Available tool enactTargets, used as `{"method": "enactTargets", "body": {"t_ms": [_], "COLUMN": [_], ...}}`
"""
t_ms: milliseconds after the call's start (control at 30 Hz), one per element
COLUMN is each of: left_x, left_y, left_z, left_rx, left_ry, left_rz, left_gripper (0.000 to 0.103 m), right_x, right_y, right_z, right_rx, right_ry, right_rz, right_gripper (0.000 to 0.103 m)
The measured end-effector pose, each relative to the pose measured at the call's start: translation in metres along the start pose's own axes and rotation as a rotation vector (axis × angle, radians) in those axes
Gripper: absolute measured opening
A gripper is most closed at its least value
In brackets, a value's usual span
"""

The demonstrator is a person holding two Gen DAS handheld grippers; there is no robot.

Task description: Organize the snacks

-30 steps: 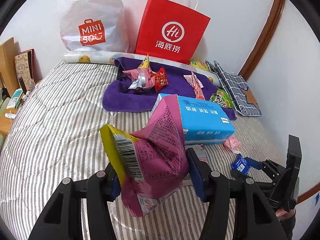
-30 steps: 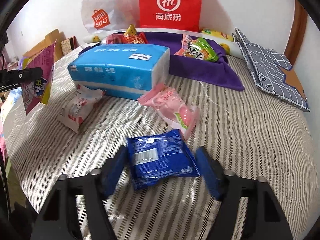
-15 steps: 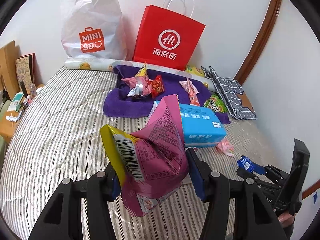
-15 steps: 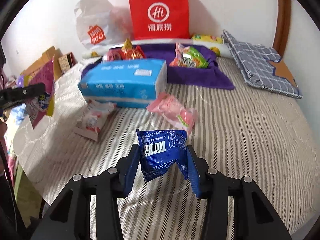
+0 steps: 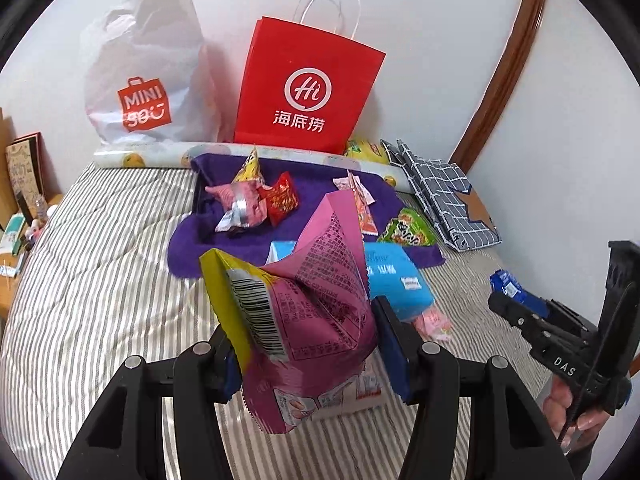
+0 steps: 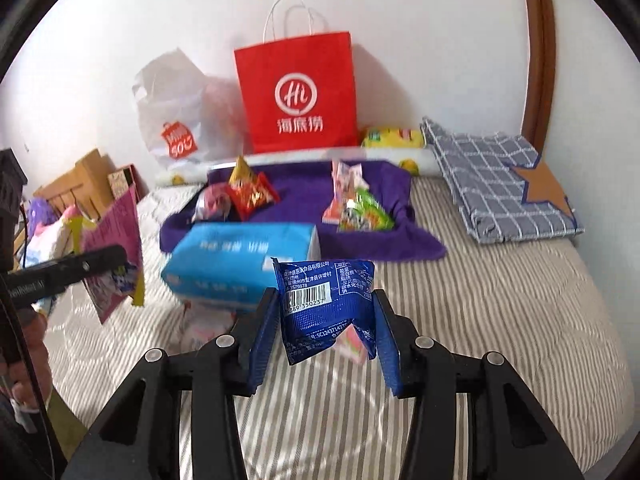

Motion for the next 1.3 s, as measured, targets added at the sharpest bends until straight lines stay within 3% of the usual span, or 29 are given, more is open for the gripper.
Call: {"method": "enactTargets", "body": {"t_ms": [700,1300], "left_x": [0.001,-0.002], "left_y": [-0.016,-0.003], "left_z": [0.015,0.011], "left_rx": [0.059,0.052], "left_ry": [-0.064,-0.050], "left_rz": [-0.023,0.001], "left_gripper": [0.054,0.054], "right_x": [0.010,0.021], "right_y": [0.010,0.024], "right_z": [0.024,0.028], "right_rx": [0.011,0.017], "right_ry": [-0.082,-0.101], "right_rz": [-0.036,-0.035], "right_gripper": [0.045,0.045]}}
Point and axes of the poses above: each gripper's, at about its wrist camera, not at the fingertips, and x roughly the way its jaws point, y to its left, z to its top, the point moved 1 cm from there along x, roughly the way its jaws point, and after that the axes turned 15 degrees about z, right-handed, at the moved point
